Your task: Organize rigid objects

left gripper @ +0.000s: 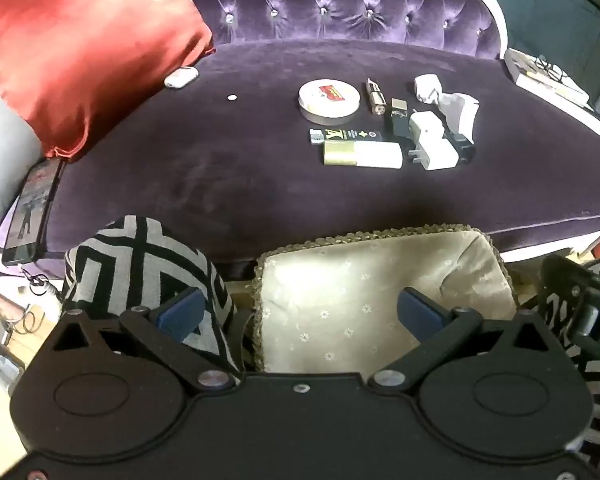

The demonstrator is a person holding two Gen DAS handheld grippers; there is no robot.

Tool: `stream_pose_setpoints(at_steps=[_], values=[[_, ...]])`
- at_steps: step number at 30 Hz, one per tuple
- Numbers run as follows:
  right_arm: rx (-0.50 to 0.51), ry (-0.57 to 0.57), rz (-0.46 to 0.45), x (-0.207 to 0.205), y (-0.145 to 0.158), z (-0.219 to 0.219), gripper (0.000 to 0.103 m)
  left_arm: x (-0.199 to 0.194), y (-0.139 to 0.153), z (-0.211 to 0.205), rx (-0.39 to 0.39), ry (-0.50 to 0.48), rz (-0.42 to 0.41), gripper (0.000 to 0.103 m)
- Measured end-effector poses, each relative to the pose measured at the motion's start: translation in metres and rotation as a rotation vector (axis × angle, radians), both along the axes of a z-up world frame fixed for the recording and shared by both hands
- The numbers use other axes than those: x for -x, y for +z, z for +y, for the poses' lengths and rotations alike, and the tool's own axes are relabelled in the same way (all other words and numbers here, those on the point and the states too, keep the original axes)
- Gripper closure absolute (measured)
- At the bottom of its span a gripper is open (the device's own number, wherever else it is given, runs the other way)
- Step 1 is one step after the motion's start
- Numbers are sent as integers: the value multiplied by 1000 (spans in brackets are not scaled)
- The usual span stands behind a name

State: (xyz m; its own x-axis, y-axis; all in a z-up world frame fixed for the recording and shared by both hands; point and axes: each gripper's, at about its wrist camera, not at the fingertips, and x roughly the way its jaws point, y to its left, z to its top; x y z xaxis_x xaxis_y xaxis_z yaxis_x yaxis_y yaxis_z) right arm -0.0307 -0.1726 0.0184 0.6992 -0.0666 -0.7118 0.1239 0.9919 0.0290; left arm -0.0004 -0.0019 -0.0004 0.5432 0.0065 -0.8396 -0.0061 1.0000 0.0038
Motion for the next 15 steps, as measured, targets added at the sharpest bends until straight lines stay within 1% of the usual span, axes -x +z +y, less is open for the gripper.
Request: stream_pose_setpoints(at_steps=[2, 4, 5, 7, 8, 11, 15], values=[[8, 10, 4, 0, 1, 3, 0, 0, -2, -5, -29, -26, 20, 4], [19, 8, 6, 0, -1, 8, 0, -2, -5, -9, -44, -49, 62, 4], [5, 1, 22, -4, 0, 3, 0, -4, -6, -10, -36, -59, 85, 4], [-8, 2, 21, -4, -3, -3, 0, -7, -8, -13, -10, -72, 120, 4], [3, -1, 17, 0, -4, 0, 0, -6, -11, -8, 40, -46, 106, 4], [12, 0, 36, -5, -4, -3, 0, -3, -12, -14, 17, -62, 117, 4], [8, 5, 64, -7, -5, -4, 0, -6, -19, -15, 17, -78, 139, 4]])
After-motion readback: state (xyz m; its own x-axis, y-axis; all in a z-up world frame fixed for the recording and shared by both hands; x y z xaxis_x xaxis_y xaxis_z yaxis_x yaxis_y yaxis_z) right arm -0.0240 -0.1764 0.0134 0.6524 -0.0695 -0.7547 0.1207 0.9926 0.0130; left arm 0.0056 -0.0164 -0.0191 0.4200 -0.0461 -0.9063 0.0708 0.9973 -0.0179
